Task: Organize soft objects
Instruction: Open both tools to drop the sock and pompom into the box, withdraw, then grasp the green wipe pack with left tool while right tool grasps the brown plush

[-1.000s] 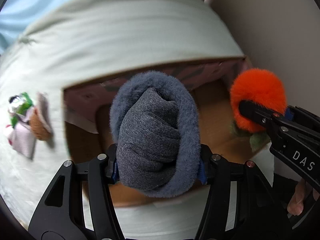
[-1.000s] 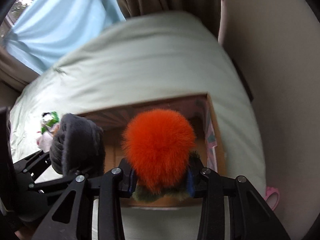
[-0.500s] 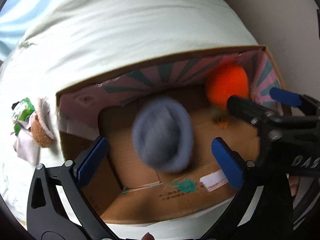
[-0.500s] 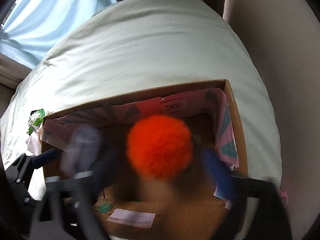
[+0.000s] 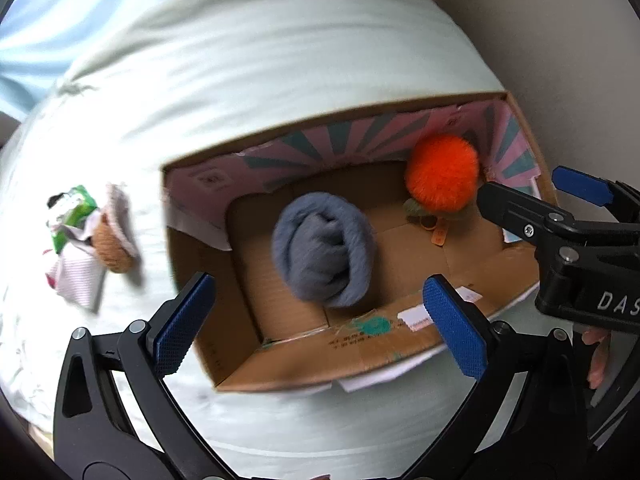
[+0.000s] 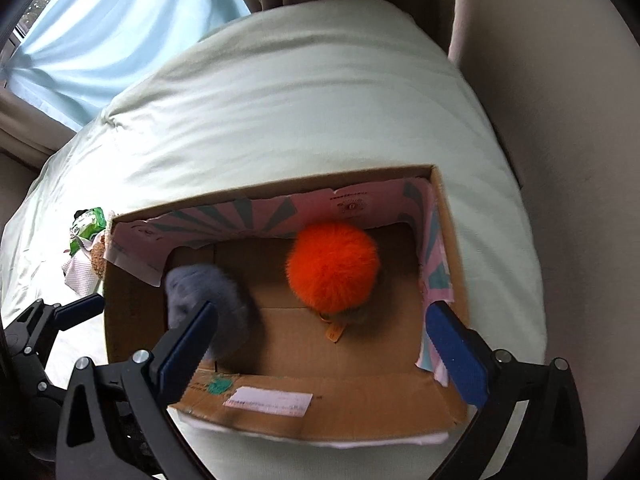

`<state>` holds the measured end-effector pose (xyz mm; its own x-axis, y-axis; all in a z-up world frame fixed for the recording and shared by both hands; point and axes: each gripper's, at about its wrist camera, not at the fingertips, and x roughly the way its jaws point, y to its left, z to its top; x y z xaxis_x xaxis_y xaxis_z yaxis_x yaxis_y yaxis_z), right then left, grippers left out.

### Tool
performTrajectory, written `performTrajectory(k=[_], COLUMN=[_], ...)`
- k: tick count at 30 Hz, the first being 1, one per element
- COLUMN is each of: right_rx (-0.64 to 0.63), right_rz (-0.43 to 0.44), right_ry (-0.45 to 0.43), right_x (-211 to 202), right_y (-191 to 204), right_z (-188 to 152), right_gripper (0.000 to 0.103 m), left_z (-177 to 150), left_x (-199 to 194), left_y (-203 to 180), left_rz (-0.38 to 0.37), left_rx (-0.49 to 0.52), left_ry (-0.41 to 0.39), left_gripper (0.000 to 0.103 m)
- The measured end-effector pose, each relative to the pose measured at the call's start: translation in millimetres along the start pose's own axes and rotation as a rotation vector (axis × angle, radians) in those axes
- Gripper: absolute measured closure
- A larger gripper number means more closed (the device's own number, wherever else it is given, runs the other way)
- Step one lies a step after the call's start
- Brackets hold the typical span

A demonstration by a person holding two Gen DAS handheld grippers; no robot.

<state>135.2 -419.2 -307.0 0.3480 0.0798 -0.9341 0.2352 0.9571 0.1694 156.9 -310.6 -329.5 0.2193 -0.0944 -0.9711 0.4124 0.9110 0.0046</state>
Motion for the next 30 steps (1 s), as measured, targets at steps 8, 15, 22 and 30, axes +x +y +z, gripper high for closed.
performTrajectory(k=[8,15,22,30], right_rx=[0.010,-0.030,-0.066,-0.127], right_rz=[0.016,-0.002,0.011,0.041], right_ry=[-0.083,-0.187,-0.289,-0.350], right_x=[-76,-154,-210,-240], right_y=[8,46,99,183], right_z=[-11,-21,-38,-65], right_gripper=[0.000,0.000,0.000,0.000], left_z=[-7,-34,-77,-125], left_x=[-83,-150,-219,-273], left_y=[22,56,115,202], left_rz=[-0.013,-0.013,0.012,0.053], left_rx=[-0.029,-0.066,-0.138,-0.193], left_ry=[-0.119,-0.242,-0.359,-0.437], left_gripper=[0.000,0.000,0.000,0.000])
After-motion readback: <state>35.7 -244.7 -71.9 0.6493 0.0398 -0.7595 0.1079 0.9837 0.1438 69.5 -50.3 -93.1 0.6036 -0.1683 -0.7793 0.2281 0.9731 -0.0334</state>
